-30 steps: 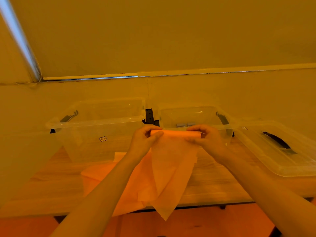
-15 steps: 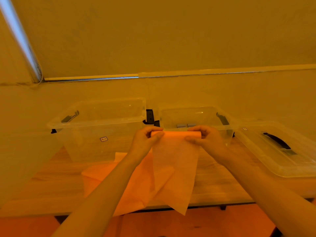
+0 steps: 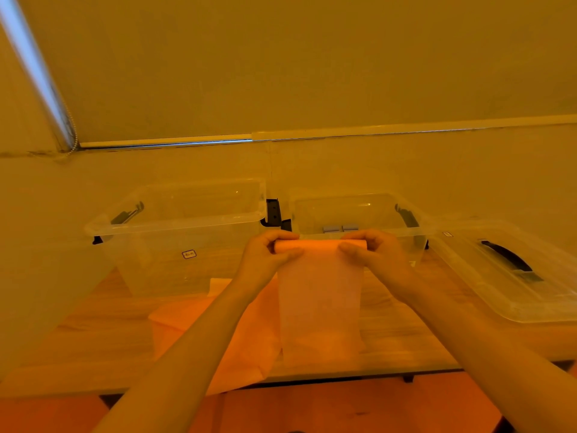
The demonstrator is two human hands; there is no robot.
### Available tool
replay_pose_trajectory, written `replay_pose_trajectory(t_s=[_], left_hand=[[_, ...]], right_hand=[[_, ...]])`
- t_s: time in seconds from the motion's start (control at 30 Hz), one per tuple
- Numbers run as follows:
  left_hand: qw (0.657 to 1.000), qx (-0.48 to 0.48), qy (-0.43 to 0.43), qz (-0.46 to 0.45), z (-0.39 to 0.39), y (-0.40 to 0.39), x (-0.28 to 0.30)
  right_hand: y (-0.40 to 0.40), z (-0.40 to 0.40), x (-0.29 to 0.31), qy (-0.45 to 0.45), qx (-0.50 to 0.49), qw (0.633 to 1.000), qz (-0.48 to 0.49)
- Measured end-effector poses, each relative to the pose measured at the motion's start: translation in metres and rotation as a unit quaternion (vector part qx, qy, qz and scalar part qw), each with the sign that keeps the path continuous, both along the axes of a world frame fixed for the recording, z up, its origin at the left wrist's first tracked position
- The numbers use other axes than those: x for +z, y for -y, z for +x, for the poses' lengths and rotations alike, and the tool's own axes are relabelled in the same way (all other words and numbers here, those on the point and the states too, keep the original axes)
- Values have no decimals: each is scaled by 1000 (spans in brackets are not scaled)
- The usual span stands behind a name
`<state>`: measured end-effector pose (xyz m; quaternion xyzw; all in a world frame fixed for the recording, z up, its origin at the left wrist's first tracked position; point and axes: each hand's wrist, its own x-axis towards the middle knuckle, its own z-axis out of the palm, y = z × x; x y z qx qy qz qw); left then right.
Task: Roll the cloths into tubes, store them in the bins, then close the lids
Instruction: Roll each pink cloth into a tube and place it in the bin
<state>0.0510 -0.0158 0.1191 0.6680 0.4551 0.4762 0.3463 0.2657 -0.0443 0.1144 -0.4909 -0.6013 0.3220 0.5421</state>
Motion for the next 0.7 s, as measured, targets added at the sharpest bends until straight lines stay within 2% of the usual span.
replay_pose_trajectory(t_s=[0.3,0.7], left_hand=[[1000,-6,2,6,-2,-2,-4],[1000,-19,13,-7,-1,-1,-3]], right_hand=[[-2,0,-4,40,-22,999,7],[-5,2,-6,19,-14,1000,6]])
